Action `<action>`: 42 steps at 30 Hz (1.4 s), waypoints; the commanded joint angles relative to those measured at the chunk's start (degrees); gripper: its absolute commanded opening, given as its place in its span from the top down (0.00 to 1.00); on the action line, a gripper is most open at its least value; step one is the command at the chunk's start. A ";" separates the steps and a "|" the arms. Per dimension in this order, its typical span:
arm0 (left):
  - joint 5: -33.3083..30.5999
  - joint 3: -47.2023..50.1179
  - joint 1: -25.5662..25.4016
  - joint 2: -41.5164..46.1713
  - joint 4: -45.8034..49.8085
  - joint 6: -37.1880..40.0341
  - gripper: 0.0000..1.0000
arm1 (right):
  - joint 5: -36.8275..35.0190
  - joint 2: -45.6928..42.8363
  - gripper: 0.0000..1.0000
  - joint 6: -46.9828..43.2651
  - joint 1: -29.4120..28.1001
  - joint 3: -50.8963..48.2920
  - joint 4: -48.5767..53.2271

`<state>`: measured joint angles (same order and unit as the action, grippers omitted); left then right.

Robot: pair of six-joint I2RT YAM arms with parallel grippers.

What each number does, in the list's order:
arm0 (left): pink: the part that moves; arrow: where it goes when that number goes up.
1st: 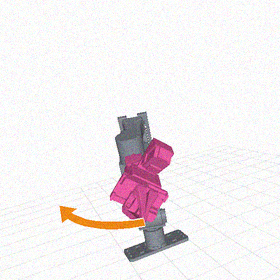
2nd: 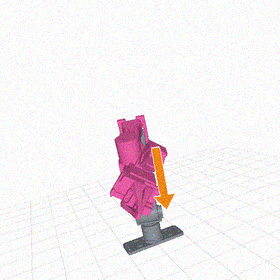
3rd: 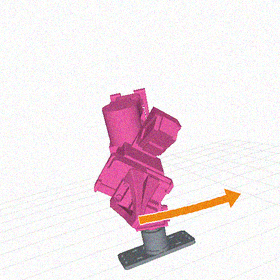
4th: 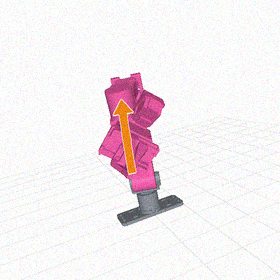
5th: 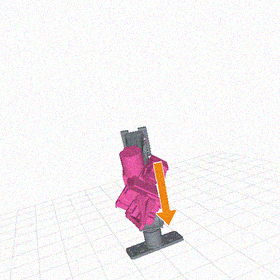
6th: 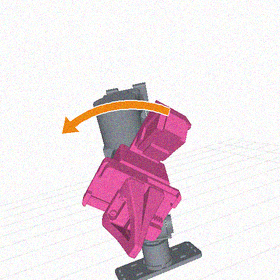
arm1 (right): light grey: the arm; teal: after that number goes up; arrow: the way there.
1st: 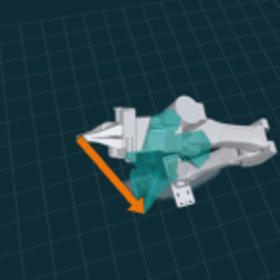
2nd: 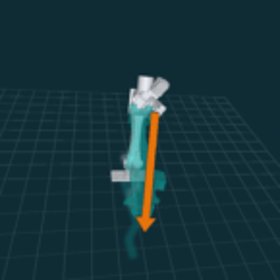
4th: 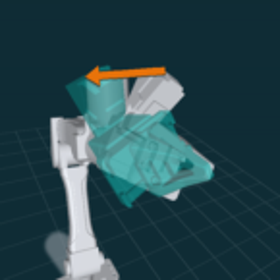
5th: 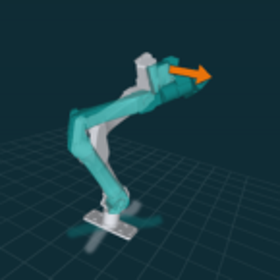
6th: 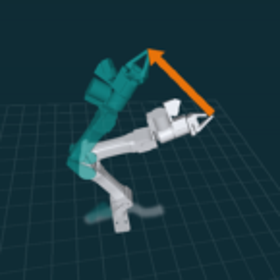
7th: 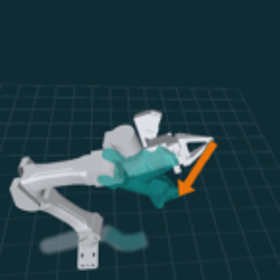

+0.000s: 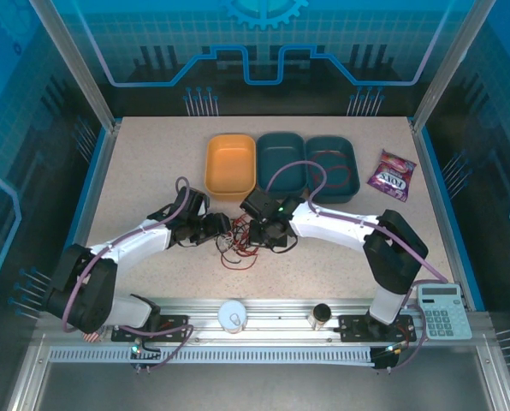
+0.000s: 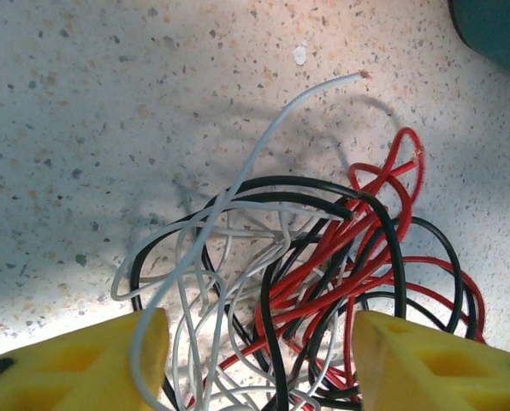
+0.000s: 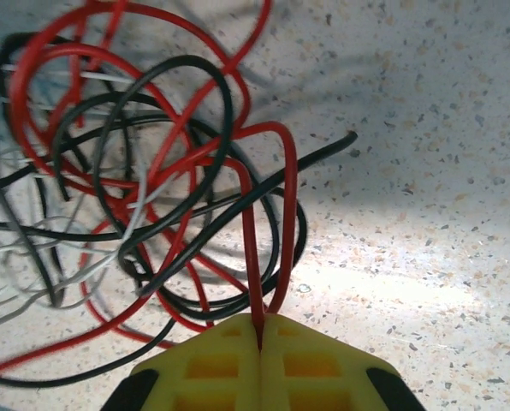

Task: Untangle the cables
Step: Pick up the cable.

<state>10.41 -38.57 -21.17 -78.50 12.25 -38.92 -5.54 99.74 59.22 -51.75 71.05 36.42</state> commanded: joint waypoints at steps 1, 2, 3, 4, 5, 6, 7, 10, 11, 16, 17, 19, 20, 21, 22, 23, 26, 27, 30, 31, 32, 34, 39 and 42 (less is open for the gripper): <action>0.96 0.86 -0.27 -0.72 -0.41 -0.19 0.50 | -0.81 -3.59 0.96 -1.35 -0.81 2.32 1.34; 0.78 0.94 -0.23 -0.86 -0.39 -0.37 0.54 | -1.17 -4.13 0.96 -1.69 -0.80 2.43 1.63; 0.54 0.95 -0.24 -0.95 -0.38 -0.53 0.57 | -1.55 -4.76 0.96 -2.19 -0.81 2.58 1.78; 0.33 0.95 -0.21 -1.04 -0.37 -0.61 0.60 | -2.03 -5.20 0.96 -2.42 -0.81 2.64 2.10; 0.16 1.04 -0.27 -1.22 -0.39 -0.78 0.64 | -2.62 -5.67 0.95 -2.74 -0.79 2.85 2.60; -0.11 1.04 -0.28 -1.30 -0.32 -0.98 0.68 | -3.14 -6.23 0.95 -2.98 -0.79 3.02 3.13; -0.34 1.13 -0.19 -1.31 -0.30 -1.15 0.71 | -3.64 -6.56 0.95 -3.25 -0.81 3.19 3.59; -1.28 1.26 -0.19 -1.22 0.00 -1.51 0.79 | -5.28 -8.00 0.95 -4.31 -0.68 3.99 5.43; -1.68 1.21 -0.19 -1.15 0.26 -1.51 0.81 | -5.95 -8.45 0.96 -4.68 -0.66 4.34 6.11; -3.30 1.30 0.23 -0.70 1.37 -1.69 0.90 | -9.52 -11.60 0.98 -5.67 0.10 5.17 9.29; -3.28 1.47 0.48 -0.54 1.33 -1.85 0.93 | -10.05 -12.29 0.98 -5.79 0.45 5.16 9.77; -3.30 1.89 0.93 -0.21 1.21 -2.29 0.95 | -10.75 -13.75 0.98 -6.09 1.25 4.74 10.39; -3.30 2.16 1.27 -0.01 1.11 -2.48 0.97 | -11.19 -14.44 0.98 -6.32 1.62 4.56 10.90; -3.41 2.36 1.55 0.23 1.10 -2.57 0.98 | -11.54 -15.14 0.98 -6.47 2.20 4.45 11.57; -3.54 2.44 1.80 0.42 1.11 -2.61 0.98 | -11.77 -15.78 0.98 -6.64 2.61 4.37 12.02; -3.63 2.60 2.13 0.60 1.24 -2.61 1.00 | -11.94 -16.54 0.99 -7.14 3.08 4.35 12.33; -4.16 2.62 3.17 0.98 1.93 -2.41 1.00 | -12.13 -18.53 0.99 -8.72 4.21 4.57 12.96; -4.28 2.62 3.62 1.06 2.19 -2.28 1.00 | -12.04 -19.15 0.99 -9.46 4.50 4.79 13.12; -4.41 2.49 4.94 1.46 2.75 -1.72 1.00 | -13.27 -20.49 1.00 -10.97 4.92 6.26 14.77; -4.43 2.42 5.29 1.59 2.93 -1.48 1.00 | -13.71 -20.79 1.00 -11.37 5.07 6.87 15.42; -4.47 2.31 5.72 1.68 3.19 -1.19 1.00 | -14.29 -21.11 1.00 -11.86 5.18 7.52 16.29; -4.55 2.01 6.45 1.89 3.73 -0.66 1.00 | -15.37 -21.50 1.00 -12.64 5.42 8.87 17.92; -4.46 1.65 7.89 2.89 4.36 0.15 1.00 | -15.74 -22.24 1.00 -15.67 5.72 12.88 20.34; -3.69 1.74 7.98 3.40 4.02 0.49 1.00 | -14.44 -22.49 1.00 -18.58 5.72 16.38 20.03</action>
<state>6.70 -36.51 -13.65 -76.73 14.74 -40.10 -19.51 78.87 44.42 -46.44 83.55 54.68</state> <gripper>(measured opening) 0.054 0.062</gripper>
